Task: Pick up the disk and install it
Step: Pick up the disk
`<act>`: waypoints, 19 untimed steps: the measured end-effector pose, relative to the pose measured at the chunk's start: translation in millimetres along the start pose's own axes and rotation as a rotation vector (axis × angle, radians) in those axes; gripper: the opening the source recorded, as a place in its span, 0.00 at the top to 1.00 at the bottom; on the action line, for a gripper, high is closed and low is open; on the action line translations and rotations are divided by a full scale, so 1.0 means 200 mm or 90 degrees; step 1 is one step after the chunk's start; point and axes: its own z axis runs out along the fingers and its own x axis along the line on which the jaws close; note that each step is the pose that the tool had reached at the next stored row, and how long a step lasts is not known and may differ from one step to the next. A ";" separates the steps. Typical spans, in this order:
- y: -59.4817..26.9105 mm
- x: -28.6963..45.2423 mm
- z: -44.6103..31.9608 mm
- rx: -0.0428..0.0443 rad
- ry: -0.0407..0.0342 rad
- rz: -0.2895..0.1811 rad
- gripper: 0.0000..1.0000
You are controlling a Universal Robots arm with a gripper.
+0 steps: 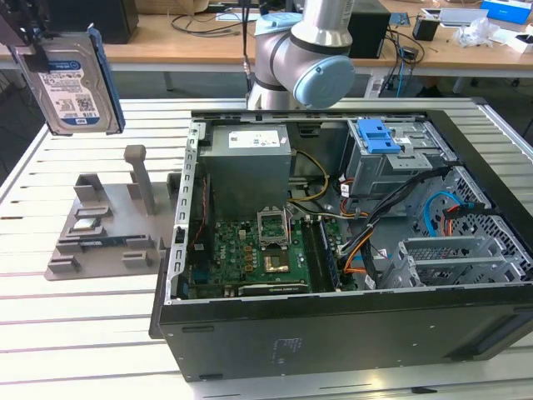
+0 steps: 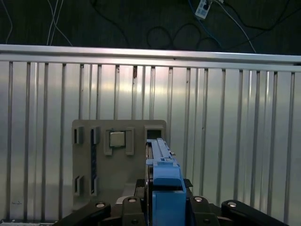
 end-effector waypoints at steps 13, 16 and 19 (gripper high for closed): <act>0.000 0.001 -0.117 0.0000 -0.0001 0.000 0.63; 0.000 0.001 -0.156 0.0000 0.0000 0.000 0.63; 0.000 0.001 -0.199 0.0001 -0.0001 0.000 0.63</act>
